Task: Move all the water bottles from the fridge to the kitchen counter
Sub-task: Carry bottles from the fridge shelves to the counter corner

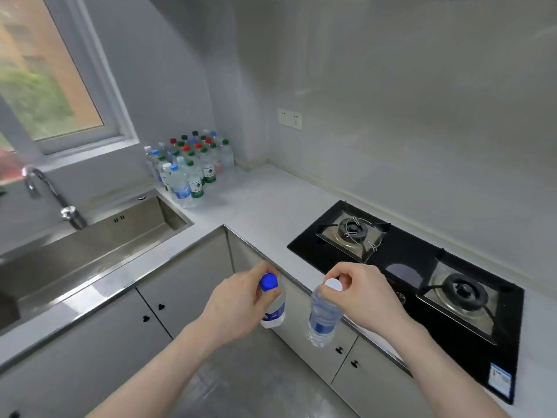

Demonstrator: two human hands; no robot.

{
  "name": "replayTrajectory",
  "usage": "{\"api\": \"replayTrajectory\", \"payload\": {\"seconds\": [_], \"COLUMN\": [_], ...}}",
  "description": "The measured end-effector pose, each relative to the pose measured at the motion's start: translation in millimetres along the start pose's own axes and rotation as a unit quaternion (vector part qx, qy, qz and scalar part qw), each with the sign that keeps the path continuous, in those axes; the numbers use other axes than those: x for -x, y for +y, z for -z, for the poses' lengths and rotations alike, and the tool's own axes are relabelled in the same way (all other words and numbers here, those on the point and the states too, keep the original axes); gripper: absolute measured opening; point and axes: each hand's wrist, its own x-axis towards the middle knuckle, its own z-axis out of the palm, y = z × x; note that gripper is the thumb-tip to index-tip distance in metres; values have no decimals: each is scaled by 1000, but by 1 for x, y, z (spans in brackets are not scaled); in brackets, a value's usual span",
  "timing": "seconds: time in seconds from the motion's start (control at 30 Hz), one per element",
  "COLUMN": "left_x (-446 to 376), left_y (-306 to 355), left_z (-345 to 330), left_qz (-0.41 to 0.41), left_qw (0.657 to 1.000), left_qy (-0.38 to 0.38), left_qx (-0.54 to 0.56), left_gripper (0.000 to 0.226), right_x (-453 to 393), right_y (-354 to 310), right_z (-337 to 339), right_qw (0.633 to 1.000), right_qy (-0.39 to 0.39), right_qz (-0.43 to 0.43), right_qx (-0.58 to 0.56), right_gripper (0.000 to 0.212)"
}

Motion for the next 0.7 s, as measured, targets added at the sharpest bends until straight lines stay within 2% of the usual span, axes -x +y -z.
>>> {"api": "replayTrajectory", "payload": {"seconds": [0.33, 0.7], "left_x": [-40, -128], "left_y": [-98, -156], "left_z": [69, 89], "left_qz": [45, 94], "left_qw": [998, 995], "left_qy": [29, 16], "left_qx": [-17, -15], "left_gripper": [12, 11], "right_x": [-92, -214], "right_y": [-90, -116], "right_z": [-51, -90], "right_qw": [998, 995], "right_qy": [-3, -49], "right_qz": [46, 87], "right_qx": [-32, 0], "right_gripper": [15, 19]}}
